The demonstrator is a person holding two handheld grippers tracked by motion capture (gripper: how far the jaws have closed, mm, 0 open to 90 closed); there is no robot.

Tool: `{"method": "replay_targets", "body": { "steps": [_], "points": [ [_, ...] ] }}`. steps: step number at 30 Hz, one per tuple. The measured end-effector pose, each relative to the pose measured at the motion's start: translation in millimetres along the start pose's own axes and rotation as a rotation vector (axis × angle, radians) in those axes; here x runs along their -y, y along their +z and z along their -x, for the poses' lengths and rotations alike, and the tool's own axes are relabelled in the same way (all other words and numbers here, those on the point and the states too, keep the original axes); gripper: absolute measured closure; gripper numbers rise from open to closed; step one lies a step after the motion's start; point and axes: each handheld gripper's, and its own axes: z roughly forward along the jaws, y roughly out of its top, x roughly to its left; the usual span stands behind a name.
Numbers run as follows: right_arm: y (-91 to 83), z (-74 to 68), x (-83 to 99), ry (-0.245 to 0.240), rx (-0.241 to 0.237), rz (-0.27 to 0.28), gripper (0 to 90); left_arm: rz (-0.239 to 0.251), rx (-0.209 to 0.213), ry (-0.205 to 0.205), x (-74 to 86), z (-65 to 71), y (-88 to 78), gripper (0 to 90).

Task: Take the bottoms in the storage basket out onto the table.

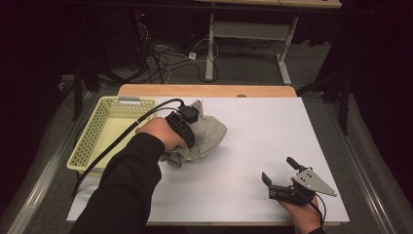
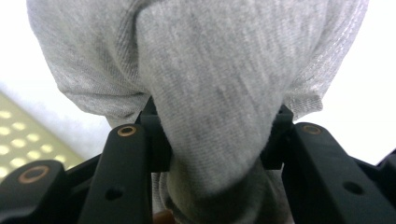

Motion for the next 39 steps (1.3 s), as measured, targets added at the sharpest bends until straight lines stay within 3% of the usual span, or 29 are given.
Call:
{"method": "replay_targets", "body": {
  "steps": [4,10,15,18,21,26,29,35,39],
  "points": [
    [0.2,0.0,0.2,0.001,-0.001,-0.003,0.2,0.055,0.029,0.008,2.2,0.9,12.7,55.5],
    [0.1,0.3,0.3,0.003,0.000,-0.003,0.2,0.150,0.038,0.023,4.9,6.6,33.5,55.7],
    [-0.5,0.3,0.6,0.002,0.000,-0.003,0.2,0.198,0.073,0.036,7.6,10.0,48.3,55.8],
    [-1.0,0.7,0.9,0.002,0.000,-0.003,0.2,0.245,0.080,0.032,10.2,12.2,53.5,55.8],
    [-0.7,0.9,1.0,0.003,0.002,-0.004,0.2,0.295,0.075,0.053,14.4,14.2,60.8,55.8],
    [0.5,-0.8,1.0,-0.002,-0.004,-0.008,0.2,0.362,0.063,0.040,21.0,16.3,75.2,55.4],
    [1.5,-2.1,1.4,-0.004,-0.008,-0.010,0.2,0.402,0.080,0.022,25.6,15.7,83.8,53.6],
    [2.4,-2.9,2.0,-0.006,-0.009,-0.014,0.2,0.497,0.087,0.038,37.8,15.9,98.2,49.0],
    [1.8,-3.8,1.7,-0.010,-0.007,-0.013,0.2,0.562,0.103,0.025,44.7,16.9,104.6,41.8]
  ]
}}
